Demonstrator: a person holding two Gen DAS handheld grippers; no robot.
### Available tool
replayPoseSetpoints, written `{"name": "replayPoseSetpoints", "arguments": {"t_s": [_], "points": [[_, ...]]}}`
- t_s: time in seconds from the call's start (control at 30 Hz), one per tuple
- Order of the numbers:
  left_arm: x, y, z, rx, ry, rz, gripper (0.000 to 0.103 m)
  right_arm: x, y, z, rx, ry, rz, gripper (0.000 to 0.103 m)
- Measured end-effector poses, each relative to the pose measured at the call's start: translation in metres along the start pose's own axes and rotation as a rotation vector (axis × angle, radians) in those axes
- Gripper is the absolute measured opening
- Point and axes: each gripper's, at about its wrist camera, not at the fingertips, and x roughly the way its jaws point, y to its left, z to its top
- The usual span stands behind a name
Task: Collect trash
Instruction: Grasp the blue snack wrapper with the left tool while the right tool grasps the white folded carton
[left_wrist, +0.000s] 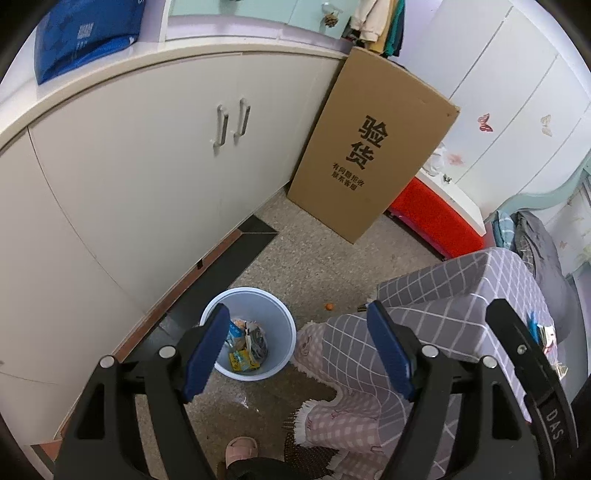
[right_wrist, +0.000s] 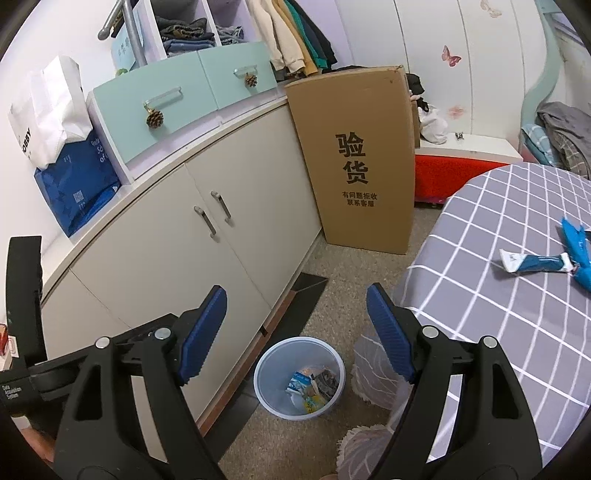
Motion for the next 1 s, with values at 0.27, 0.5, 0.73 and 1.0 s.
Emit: {"name": "replayPoseSetpoints", "arguments": {"t_s": [0.27, 0.5, 0.73, 1.0], "points": [[-0.034, -0.04, -0.01, 0.049, -0.052, -0.029, 0.075, -0.041, -0.021, 0.003, 0.03, -0.046, -0.009, 0.078], [-0.053, -0.098, -0.03, 0.131, -0.062, -0.079, 0.075, -0.089, -0.07, 0.0, 0.089, -0.092, -0.055, 0.079], [-0.059, -0.171, -0.056, 0.239, -0.043, -0.124, 0.076, -0.145, -0.151, -0.012, 0.198, -0.129, -0.149, 0.079], [-0.051, -0.242, -0.089, 0.349, 0.002, -0.146, 0.076, -0.193, -0.249, -0.037, 0.322, -0.131, -0.296, 0.082]]}}
